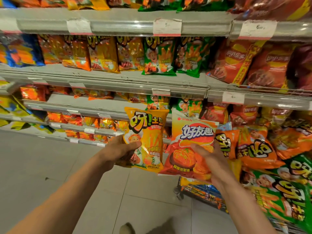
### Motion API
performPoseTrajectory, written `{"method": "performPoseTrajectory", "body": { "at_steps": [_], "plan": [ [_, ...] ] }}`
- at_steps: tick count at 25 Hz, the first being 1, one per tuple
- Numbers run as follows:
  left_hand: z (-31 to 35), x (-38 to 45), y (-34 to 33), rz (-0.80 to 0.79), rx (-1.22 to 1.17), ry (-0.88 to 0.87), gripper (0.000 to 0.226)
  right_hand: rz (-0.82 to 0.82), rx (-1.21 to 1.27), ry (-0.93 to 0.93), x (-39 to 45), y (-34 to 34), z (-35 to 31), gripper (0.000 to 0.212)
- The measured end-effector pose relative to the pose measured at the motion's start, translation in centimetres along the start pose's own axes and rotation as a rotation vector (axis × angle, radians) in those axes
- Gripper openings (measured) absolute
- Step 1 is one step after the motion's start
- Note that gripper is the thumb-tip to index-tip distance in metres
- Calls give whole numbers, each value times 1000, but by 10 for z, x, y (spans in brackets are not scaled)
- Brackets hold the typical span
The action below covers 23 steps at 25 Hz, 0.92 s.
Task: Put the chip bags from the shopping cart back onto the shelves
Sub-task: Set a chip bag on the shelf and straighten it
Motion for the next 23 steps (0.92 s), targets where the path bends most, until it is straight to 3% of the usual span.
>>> {"method": "performPoseTrajectory", "body": {
  "at_steps": [2,5,8,12,16,19,23],
  "plan": [
    [-2,6,9,30,-27,6,22,-41,-23,-27,12,-11,4,70],
    [-9,16,21,77,-50,35,17,-74,-110,-3,25,-25,6,46],
    [-15,33,37,99,-65,54,18,-94,-122,-39,41,-44,9,40],
    [-20,65,69,107,-105,75,21,-46,-134,-57,58,-84,13,61],
    [-30,111,117,89,-132,83,20,-3,-178,-108,78,-132,29,68],
    [-43,155,157,66,-105,97,22,93,-208,-142,91,-176,46,68],
    [-49,206,193,-28,-108,66,18,253,-208,-151,109,-224,58,93]
  ]
}}
Point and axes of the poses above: each hand's wrist, its own x-axis towards the middle knuckle, its own y-axis out of the back of the hand, z = x × y, the point moved 1 cm from there along x, towards the middle knuckle, and after that the axes turned 1 degree about z, right-handed, at the moved point
